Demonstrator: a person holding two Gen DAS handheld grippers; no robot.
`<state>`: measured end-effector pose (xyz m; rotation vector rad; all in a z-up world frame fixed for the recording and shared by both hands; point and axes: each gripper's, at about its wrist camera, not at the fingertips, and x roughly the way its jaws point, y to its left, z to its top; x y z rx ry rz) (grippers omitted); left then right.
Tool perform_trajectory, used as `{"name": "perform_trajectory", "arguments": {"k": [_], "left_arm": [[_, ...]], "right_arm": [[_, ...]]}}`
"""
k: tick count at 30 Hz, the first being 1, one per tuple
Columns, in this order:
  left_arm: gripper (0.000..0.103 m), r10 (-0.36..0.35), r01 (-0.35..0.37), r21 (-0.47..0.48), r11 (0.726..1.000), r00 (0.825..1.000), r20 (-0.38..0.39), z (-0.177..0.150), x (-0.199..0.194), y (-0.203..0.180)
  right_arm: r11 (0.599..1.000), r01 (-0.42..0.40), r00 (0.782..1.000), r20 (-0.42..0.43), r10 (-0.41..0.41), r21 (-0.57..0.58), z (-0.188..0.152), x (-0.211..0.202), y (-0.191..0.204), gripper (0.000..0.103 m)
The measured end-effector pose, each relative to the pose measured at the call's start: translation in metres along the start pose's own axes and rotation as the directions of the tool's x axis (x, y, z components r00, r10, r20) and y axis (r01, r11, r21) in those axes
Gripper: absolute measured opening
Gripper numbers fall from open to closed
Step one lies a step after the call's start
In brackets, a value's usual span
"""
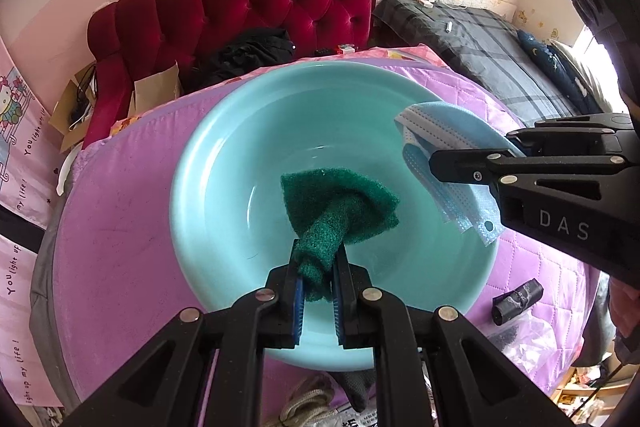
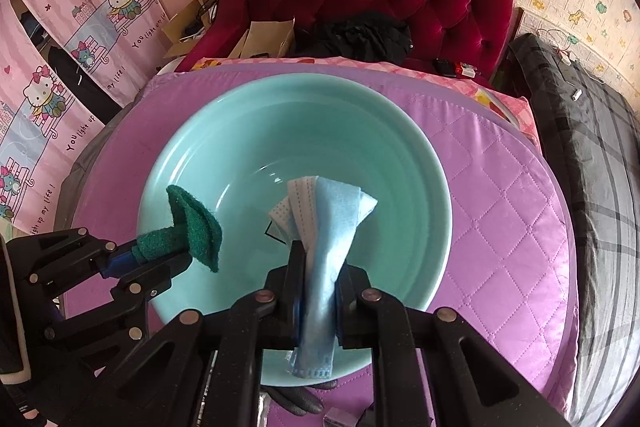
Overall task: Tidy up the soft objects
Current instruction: 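Open both tools to drop the pad and mask into the basin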
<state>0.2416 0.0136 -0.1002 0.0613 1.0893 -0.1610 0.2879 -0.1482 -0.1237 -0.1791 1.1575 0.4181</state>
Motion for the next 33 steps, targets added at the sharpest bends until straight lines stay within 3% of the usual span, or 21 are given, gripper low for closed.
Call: {"name": "perform_trajectory", "arguments": {"k": [16,24,30,31,33], "left_arm": [[0.012,0.011,-0.011,0.007,1.0,0.999,-0.052,0.012,0.066,0.002],[0.013,0.026,-0.026,0.006,1.0,0.997,-0.077,0.01,0.074,0.007],[0.013,0.023,-0.022,0.012,1.0,0.997,-0.071,0.011,0.071,0.007],[0.017,0.025,-0.024,0.018,1.0,0.998,-0.063,0.011,0.069,0.006],[0.042,0.04,-0.038,0.028,0.999,0.998,-0.044,0.011,0.065,0.004]], "right_arm": [[0.998,-0.018,0.999,-0.048,0.021,0.064,0.01,0.069,-0.019,0.014],[0.996,-0.038,0.998,-0.043,0.041,0.077,0.01,0.072,-0.02,0.014],[0.998,-0.027,0.999,-0.037,0.029,0.062,0.008,0.066,-0.016,0.025],[0.997,-0.028,0.999,-0.035,0.03,0.07,0.009,0.065,-0.017,0.03],[0.997,-0.011,1.0,-0.028,0.013,0.08,0.01,0.06,-0.018,0.044]]}}
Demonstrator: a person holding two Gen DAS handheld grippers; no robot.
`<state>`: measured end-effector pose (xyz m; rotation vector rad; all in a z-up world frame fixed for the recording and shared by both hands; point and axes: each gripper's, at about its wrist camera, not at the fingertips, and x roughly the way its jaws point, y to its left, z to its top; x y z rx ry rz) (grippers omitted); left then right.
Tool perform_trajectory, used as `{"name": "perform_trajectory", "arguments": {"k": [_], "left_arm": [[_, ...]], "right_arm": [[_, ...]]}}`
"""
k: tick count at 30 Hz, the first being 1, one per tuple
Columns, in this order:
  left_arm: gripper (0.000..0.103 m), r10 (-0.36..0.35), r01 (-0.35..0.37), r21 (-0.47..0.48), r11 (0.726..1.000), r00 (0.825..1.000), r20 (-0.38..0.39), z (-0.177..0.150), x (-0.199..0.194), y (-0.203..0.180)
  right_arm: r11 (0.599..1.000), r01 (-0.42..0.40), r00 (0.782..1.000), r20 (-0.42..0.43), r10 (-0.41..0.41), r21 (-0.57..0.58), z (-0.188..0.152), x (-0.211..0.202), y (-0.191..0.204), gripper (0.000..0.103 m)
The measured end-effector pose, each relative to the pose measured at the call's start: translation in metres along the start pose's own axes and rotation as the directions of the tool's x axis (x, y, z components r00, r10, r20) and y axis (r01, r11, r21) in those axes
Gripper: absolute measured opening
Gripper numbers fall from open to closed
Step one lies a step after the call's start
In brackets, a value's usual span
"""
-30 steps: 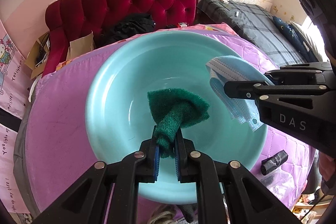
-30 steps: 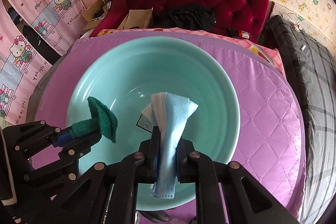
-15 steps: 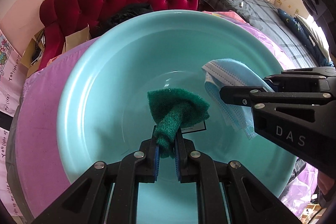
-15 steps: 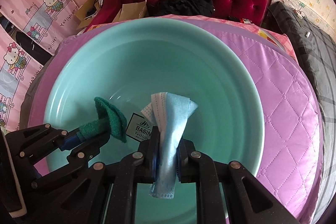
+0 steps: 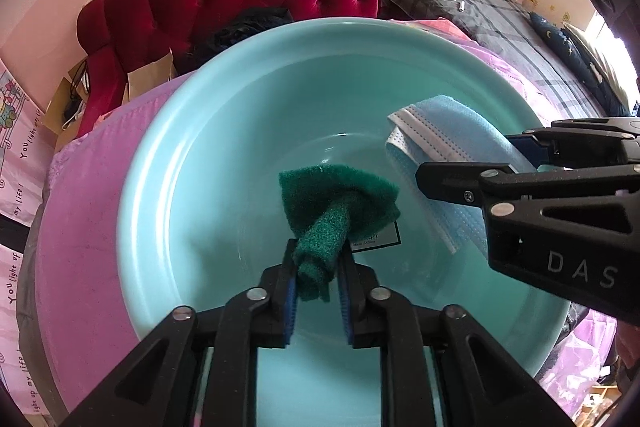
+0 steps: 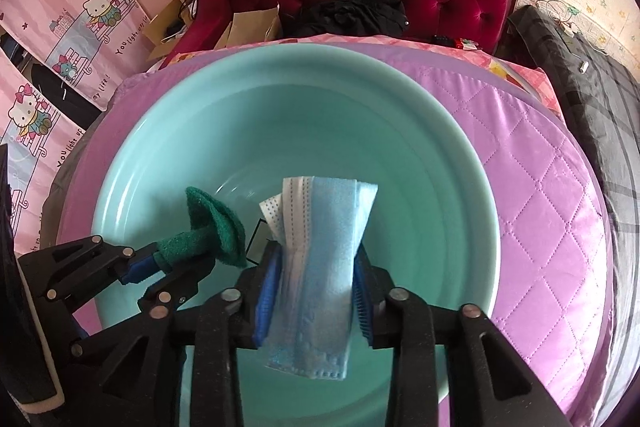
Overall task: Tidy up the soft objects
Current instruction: 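Open both tools to drop the pad and mask into the basin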
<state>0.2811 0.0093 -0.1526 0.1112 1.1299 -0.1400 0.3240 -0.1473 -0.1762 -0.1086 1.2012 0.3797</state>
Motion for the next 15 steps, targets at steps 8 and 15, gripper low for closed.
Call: {"name": "perform_trajectory", "arguments": {"k": [8,15], "left_arm": [[0.103,0.047,-0.046,-0.012,0.999,0.998,0.036,0.0,-0.015,-0.001],[0.103,0.045,-0.044,-0.012,0.999,0.998,0.052,-0.009,-0.032,-0.003]], "right_arm": [[0.999,0.033,0.999,0.036,-0.034,0.015,0.003,-0.02,0.002,0.103],[0.997,0.076,0.996,0.046,-0.077,0.016,-0.006,-0.033,0.004,0.103]]}}
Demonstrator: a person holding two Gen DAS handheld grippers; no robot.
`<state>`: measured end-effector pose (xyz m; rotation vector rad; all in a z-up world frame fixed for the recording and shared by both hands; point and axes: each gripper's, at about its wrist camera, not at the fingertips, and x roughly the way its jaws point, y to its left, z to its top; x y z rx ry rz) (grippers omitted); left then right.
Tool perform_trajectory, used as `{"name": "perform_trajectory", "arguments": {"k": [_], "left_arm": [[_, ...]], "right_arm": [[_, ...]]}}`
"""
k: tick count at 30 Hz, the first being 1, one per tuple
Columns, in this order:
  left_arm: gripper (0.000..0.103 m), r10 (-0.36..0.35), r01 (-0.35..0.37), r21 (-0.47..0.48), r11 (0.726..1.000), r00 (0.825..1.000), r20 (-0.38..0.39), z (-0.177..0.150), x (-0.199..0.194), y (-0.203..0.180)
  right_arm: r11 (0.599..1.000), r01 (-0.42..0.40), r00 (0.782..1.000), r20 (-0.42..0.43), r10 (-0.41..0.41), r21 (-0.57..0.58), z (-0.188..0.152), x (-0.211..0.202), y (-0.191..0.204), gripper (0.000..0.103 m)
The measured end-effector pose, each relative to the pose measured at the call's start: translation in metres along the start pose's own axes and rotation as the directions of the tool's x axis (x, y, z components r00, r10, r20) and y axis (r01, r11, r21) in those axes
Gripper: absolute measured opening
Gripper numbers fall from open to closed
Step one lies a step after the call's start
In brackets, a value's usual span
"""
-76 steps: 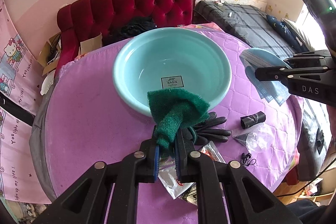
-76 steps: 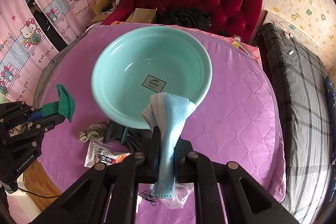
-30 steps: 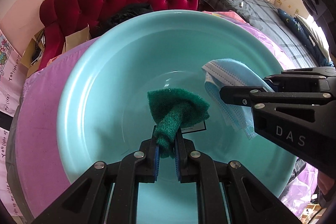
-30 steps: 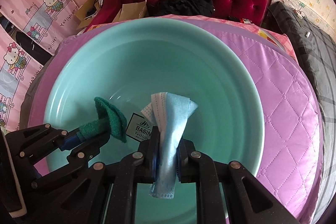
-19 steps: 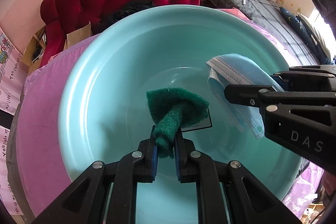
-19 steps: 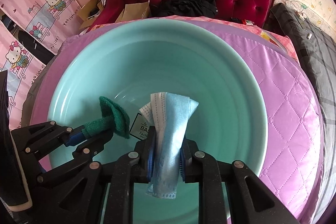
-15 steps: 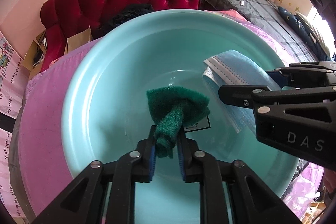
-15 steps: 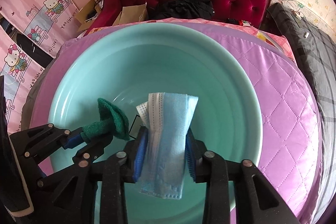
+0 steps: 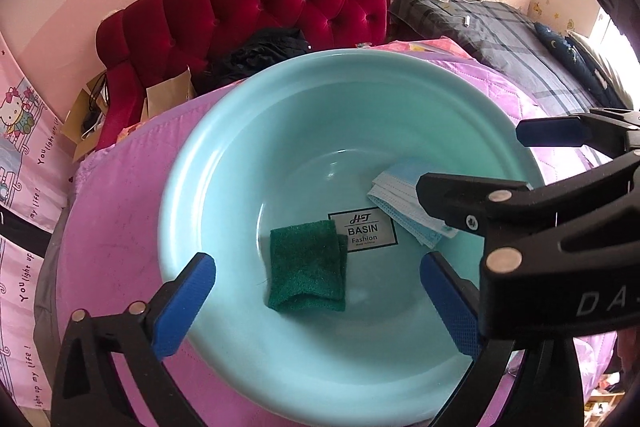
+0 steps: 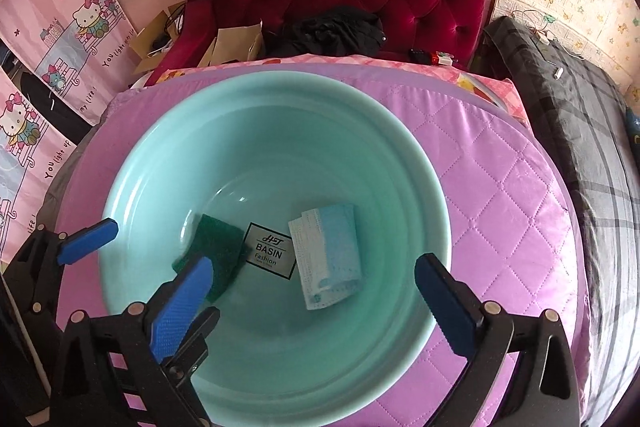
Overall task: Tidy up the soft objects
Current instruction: 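Open both tools to drop the pad and mask into the basin, then raise both tools out of the basin back over the table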
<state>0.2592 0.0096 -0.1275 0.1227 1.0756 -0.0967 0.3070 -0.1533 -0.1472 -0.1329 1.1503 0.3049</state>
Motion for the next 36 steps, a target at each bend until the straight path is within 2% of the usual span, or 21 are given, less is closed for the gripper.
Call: {"name": "perform_trajectory", "arguments": {"k": [12,23,30,33,36], "left_arm": [[0.103,0.031,-0.03,-0.01,0.999,0.999,0.03,-0.026,-0.045,-0.002],[0.103,0.022,-0.021,-0.023,0.999,0.999,0.041,-0.049,-0.077,-0.007],[0.103,0.008,-0.007,-0.02,1.0,0.998,0.062,-0.068,-0.1,-0.013],[0.103,0.0,0.001,-0.008,1.0,0.999,0.052,-0.078,-0.108,-0.017],[0.103,0.02,-0.021,0.003,1.0,0.998,0.052,-0.089,-0.118,-0.019]], "right_arm": [[0.999,0.044,0.999,0.024,-0.043,-0.024,-0.03,-0.043,0.003,0.103],[0.998,0.064,0.998,0.03,-0.063,-0.024,-0.065,-0.079,0.001,0.103],[0.997,0.071,0.997,0.018,-0.07,-0.009,-0.087,-0.098,-0.002,0.103],[0.998,0.056,0.998,-0.019,-0.055,0.014,-0.096,-0.101,-0.005,0.103],[0.998,0.061,0.998,-0.02,-0.06,0.018,-0.107,-0.107,-0.007,0.103]]}}
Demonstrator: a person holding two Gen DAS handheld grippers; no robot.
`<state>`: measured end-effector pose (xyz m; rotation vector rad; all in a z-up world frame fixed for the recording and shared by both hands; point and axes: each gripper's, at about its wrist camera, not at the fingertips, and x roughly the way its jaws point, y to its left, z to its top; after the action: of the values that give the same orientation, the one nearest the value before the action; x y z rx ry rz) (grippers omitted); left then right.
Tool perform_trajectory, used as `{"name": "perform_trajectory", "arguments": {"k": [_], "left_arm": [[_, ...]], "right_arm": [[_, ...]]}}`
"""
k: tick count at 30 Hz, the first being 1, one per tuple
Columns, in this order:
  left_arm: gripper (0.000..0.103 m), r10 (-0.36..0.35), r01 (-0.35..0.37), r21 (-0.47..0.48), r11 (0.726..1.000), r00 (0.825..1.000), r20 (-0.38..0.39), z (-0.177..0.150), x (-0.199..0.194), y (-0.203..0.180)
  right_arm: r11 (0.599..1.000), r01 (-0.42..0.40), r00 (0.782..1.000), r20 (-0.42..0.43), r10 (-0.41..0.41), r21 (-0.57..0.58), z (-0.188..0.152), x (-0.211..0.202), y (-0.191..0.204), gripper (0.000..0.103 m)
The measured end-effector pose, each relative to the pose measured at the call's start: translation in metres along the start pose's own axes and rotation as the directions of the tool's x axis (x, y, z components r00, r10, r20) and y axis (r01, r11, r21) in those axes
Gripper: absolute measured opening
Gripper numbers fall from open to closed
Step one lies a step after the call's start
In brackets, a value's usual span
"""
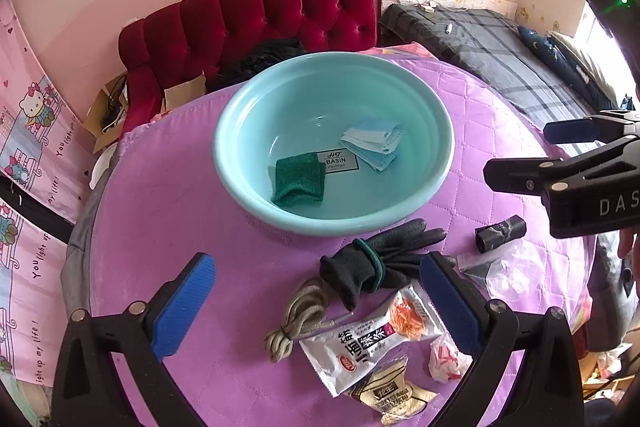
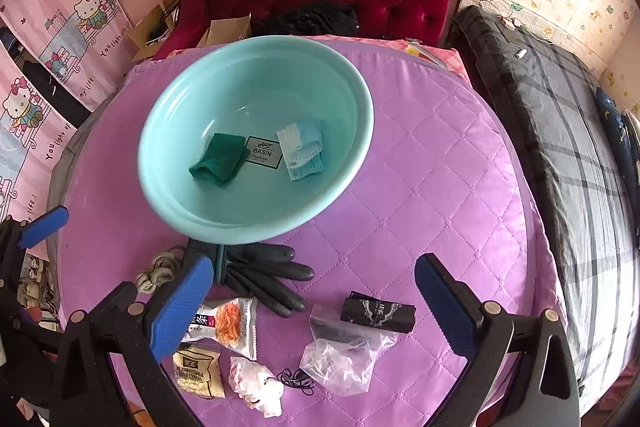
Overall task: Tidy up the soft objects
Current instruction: 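Raise both tools out of the basin back over the table, then grasp the clear plastic bag with the right tool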
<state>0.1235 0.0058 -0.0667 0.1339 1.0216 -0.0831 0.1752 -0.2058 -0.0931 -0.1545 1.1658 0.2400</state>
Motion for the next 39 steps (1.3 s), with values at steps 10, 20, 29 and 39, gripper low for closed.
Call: {"name": "perform_trajectory", "arguments": {"k": [10,20,29,39], "left_arm": [[0.103,-0.014,0.014,-0.027,1.0,1.0,-0.022,-0.032,-0.023,-0.002],[0.103,-0.01,0.008,-0.059,0.998,0.999,-0.03,-0.068,-0.031,-0.009],[0.103,-0.021,0.018,-0.098,0.995,0.999,-0.037,-0.098,-0.031,-0.012],[0.103,-0.049,0.038,-0.111,0.993,0.994,-0.1,-0.122,-0.015,-0.022]], "right_arm": [[1.0,0.021,1.0,0.004,-0.021,-0.017,-0.037,-0.016,-0.001,0.103],[1.0,0.003,1.0,-0.003,-0.003,-0.027,-0.075,-0.018,-0.003,0.103],[0.999,0.031,1.0,0.004,-0.031,-0.015,-0.106,-0.01,-0.015,0.103],[1.0,0.022,1.0,-0.01,-0.022,-0.015,-0.124,0.003,-0.021,0.103]]}}
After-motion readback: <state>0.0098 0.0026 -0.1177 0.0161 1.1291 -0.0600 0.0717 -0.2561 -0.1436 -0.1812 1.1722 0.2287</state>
